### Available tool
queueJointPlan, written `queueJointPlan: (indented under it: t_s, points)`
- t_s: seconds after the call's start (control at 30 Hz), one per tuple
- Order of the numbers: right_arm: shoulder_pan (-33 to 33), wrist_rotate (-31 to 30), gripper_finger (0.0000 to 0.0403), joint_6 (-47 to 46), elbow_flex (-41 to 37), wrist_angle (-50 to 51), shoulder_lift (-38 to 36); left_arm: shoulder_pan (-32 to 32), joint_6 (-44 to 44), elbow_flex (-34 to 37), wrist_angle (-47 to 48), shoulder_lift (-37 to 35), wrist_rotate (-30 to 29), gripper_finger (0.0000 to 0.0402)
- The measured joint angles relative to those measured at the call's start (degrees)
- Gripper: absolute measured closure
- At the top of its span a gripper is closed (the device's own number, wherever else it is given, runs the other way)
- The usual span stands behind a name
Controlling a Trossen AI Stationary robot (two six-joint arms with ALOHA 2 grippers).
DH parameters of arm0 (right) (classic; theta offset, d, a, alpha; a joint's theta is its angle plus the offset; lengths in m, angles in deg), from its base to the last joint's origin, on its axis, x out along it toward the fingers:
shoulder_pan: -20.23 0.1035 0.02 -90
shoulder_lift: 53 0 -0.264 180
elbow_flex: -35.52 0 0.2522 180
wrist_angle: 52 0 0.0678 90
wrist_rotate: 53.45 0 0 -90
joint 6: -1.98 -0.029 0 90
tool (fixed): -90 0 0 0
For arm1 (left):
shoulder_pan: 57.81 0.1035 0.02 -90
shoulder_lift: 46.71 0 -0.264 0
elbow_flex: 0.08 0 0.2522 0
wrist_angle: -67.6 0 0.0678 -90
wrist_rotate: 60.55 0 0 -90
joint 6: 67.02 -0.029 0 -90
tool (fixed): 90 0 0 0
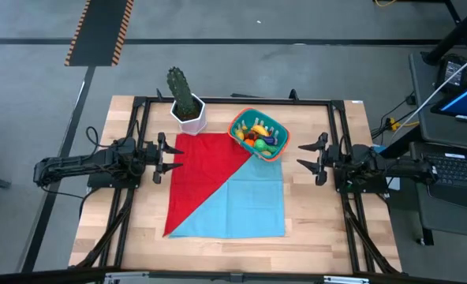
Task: Pick and placing Produce into tupperware
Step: Return to Home Position
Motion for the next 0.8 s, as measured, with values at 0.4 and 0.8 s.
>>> queueJointPlan:
  t_s: [0.4,0.8]
  points:
    - [0.0,0.0,0.0155,-1.3,0.0,0.0,0.0,0.0,0.0,0.0,0.0,0.0,0.0,0.0203]
    - [0.0,-0.1,0.0155,-1.3,0.0,0.0,0.0,0.0,0.0,0.0,0.0,0.0,0.0,0.0203]
